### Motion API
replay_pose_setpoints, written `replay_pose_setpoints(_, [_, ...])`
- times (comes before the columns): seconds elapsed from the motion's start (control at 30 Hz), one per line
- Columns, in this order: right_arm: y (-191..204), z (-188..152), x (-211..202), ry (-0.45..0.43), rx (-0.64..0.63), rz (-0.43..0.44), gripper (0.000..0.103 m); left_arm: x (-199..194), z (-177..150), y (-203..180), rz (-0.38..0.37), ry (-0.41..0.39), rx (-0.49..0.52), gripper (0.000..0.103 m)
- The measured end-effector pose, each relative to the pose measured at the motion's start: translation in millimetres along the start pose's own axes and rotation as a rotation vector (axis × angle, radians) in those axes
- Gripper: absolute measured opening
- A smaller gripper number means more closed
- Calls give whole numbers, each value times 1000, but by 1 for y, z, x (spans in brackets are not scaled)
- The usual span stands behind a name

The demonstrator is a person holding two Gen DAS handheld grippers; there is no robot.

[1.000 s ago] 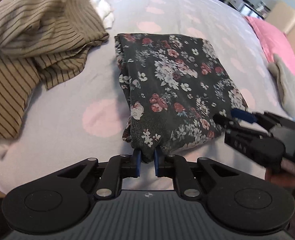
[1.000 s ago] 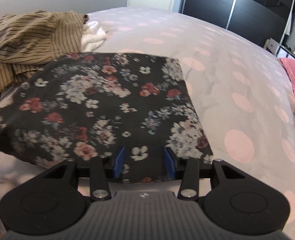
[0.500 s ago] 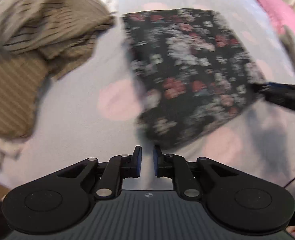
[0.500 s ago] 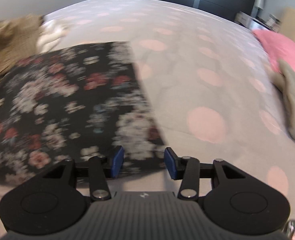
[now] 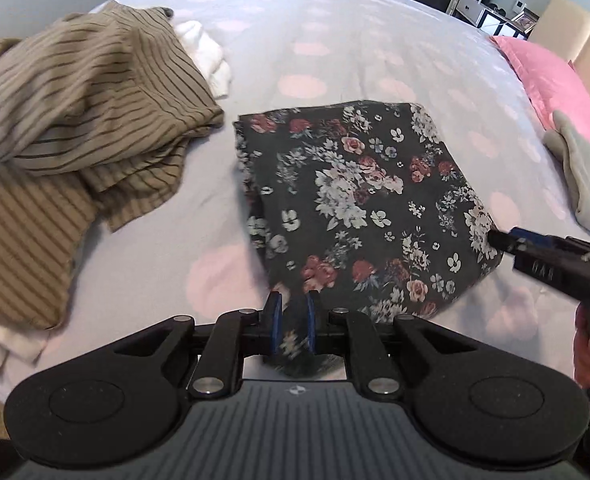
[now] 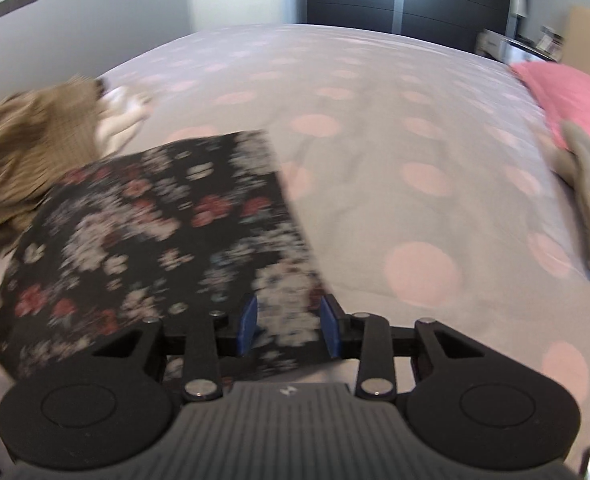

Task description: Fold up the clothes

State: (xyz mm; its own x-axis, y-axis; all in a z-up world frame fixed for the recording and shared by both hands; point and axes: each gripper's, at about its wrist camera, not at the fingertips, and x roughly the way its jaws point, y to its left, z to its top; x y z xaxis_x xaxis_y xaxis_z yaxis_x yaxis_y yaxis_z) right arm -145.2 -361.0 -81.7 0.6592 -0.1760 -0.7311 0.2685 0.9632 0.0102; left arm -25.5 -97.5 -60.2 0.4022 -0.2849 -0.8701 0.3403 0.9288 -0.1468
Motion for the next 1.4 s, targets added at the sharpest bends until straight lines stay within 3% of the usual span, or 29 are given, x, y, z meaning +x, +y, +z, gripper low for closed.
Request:
replay_pose_setpoints(0.17, [9,-10,13,47,-54,6,38,26,0,0,8,48,-5,10])
replay_pose_setpoints(0.47, [5,-12,41,77,-30,-6,39,61,-4,11,40,99,-33,10])
replay_pose_setpoints(0.63, [-6,-9,39,68,56,9,39,61,-4,14,31,97,-37,10])
replay_pose_setpoints(0.8, [-5,-3,26,36,45,-38,38,48,1,10,58,83,-21,10])
replay_pose_setpoints(0.9, [-5,8,20,22,42,-27,36,35,14,10,60,60,-30,10])
replay_pose_setpoints(1.07, [-4,37,18,-14,29,12,33,25,55,12,-2,-5,-11,10])
replay_pose_setpoints(1.2, [8,68,30,-36,-8,71,33,37,86,11,-32,-52,14,10])
replay_pose_setpoints(1.4, [36,101,65,-28,-86,118,33,72,109,10,-65,-49,11,10])
